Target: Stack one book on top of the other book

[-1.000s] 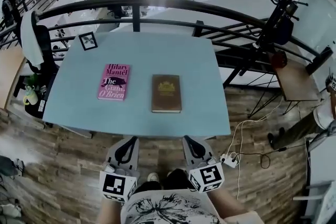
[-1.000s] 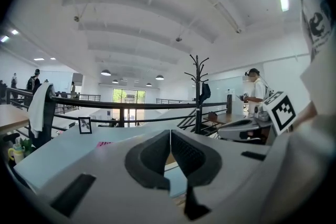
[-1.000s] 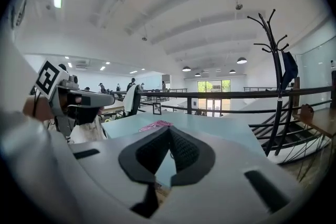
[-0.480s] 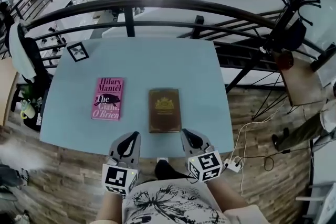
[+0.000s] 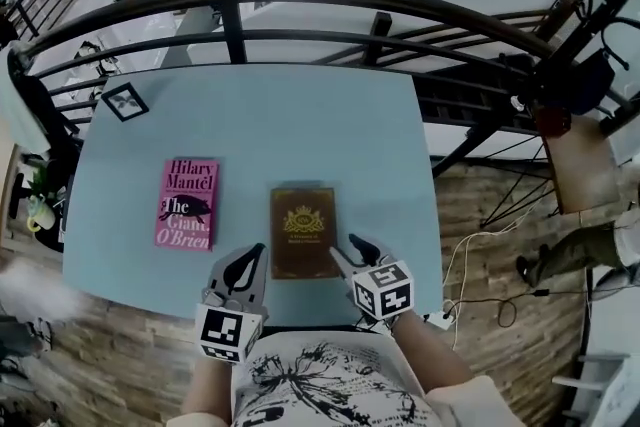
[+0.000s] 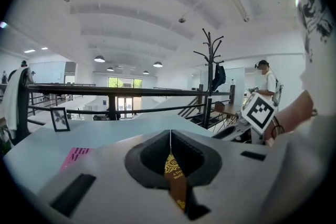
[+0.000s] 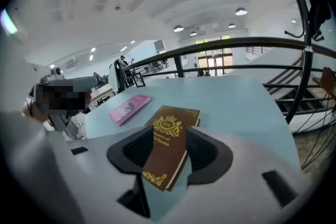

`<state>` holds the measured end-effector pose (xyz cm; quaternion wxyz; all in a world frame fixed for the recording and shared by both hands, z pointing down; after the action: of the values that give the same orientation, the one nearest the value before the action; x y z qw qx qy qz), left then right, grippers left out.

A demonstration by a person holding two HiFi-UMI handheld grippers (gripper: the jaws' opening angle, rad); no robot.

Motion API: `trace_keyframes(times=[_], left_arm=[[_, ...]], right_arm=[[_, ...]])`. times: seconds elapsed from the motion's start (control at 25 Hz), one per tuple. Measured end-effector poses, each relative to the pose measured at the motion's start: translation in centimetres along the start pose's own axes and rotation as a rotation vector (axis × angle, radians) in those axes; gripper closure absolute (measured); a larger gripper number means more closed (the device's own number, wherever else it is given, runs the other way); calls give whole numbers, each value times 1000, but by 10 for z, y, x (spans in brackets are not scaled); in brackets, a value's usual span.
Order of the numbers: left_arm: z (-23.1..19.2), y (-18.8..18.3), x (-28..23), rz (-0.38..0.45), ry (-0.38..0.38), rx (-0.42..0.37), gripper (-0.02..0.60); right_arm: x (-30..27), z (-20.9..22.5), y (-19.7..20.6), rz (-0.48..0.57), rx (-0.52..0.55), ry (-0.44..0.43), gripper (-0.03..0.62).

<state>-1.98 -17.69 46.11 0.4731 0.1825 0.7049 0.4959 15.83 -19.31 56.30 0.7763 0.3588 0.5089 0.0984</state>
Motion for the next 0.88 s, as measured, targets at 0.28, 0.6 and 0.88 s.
trace_keyframes(times=[0.28,0.6,0.88], left_arm=[[-14,22,-42,29,22,25,571],[-21,50,-70,-70,39,59,571],[-32,84,-93,-284,70,242,571]], right_arm=[[-64,21,24,-193,-100,-95,332],[-103,29,34,-298,-252,-179,326],[-104,28,37,-291,-347,-244,367]])
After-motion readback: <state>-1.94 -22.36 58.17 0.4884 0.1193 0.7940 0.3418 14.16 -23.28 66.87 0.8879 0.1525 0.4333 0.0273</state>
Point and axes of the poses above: the fingertips, and each gripper's own axes: x backward along the fingers, z to its right, y out of its underside, the point moved 3 cm from there along x, backward along the fingers, and after that the axes turned 9 degrees about -z, right-handed, at the moved point
